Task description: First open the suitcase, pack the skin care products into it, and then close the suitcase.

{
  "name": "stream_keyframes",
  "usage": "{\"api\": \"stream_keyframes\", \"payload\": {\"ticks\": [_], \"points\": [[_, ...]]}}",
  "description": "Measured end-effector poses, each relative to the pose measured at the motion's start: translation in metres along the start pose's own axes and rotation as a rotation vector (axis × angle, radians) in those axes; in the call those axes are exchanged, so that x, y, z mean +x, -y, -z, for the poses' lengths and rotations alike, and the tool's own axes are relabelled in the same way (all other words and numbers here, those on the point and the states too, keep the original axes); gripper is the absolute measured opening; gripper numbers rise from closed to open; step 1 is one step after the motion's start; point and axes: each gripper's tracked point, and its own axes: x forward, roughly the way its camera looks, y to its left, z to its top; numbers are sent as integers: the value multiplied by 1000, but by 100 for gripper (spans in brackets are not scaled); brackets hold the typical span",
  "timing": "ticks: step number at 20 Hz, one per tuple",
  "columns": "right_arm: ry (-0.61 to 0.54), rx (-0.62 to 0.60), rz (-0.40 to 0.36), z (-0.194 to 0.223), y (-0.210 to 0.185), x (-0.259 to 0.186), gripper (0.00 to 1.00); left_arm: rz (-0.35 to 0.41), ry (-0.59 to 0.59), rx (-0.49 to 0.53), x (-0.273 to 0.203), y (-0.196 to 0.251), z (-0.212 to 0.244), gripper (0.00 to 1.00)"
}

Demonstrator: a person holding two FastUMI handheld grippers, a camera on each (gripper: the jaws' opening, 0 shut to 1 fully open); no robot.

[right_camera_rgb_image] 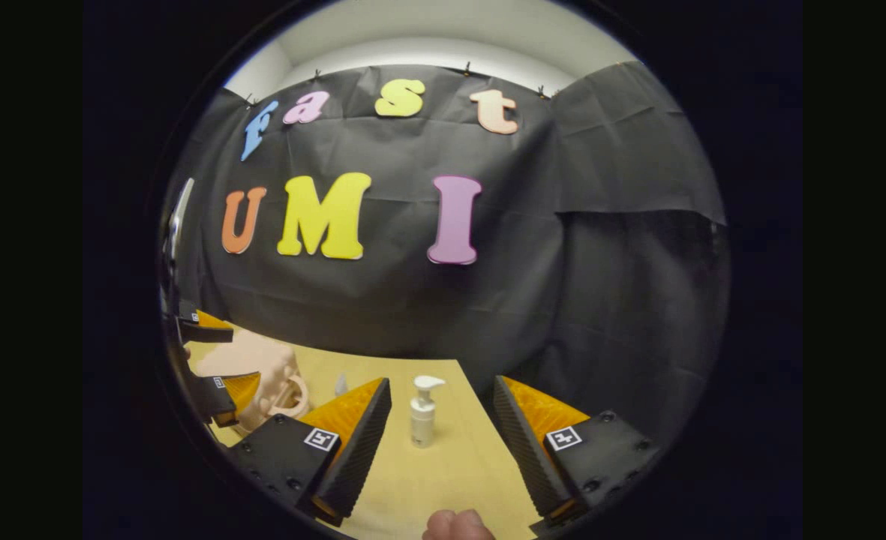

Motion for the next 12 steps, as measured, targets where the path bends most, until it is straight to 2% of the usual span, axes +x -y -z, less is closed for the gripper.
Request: {"api": "stream_keyframes", "payload": {"ticks": [6, 10, 12], "points": [[-34, 24, 51, 24, 40, 6, 81, 26, -220, 264, 47, 14, 61, 99], [-56, 39, 60, 34, 52, 10, 81, 21, -318, 367, 66, 13, 92, 97], [-63, 39, 57, 38, 53, 11, 82, 13, -342, 379, 74, 15, 98, 96]]}}
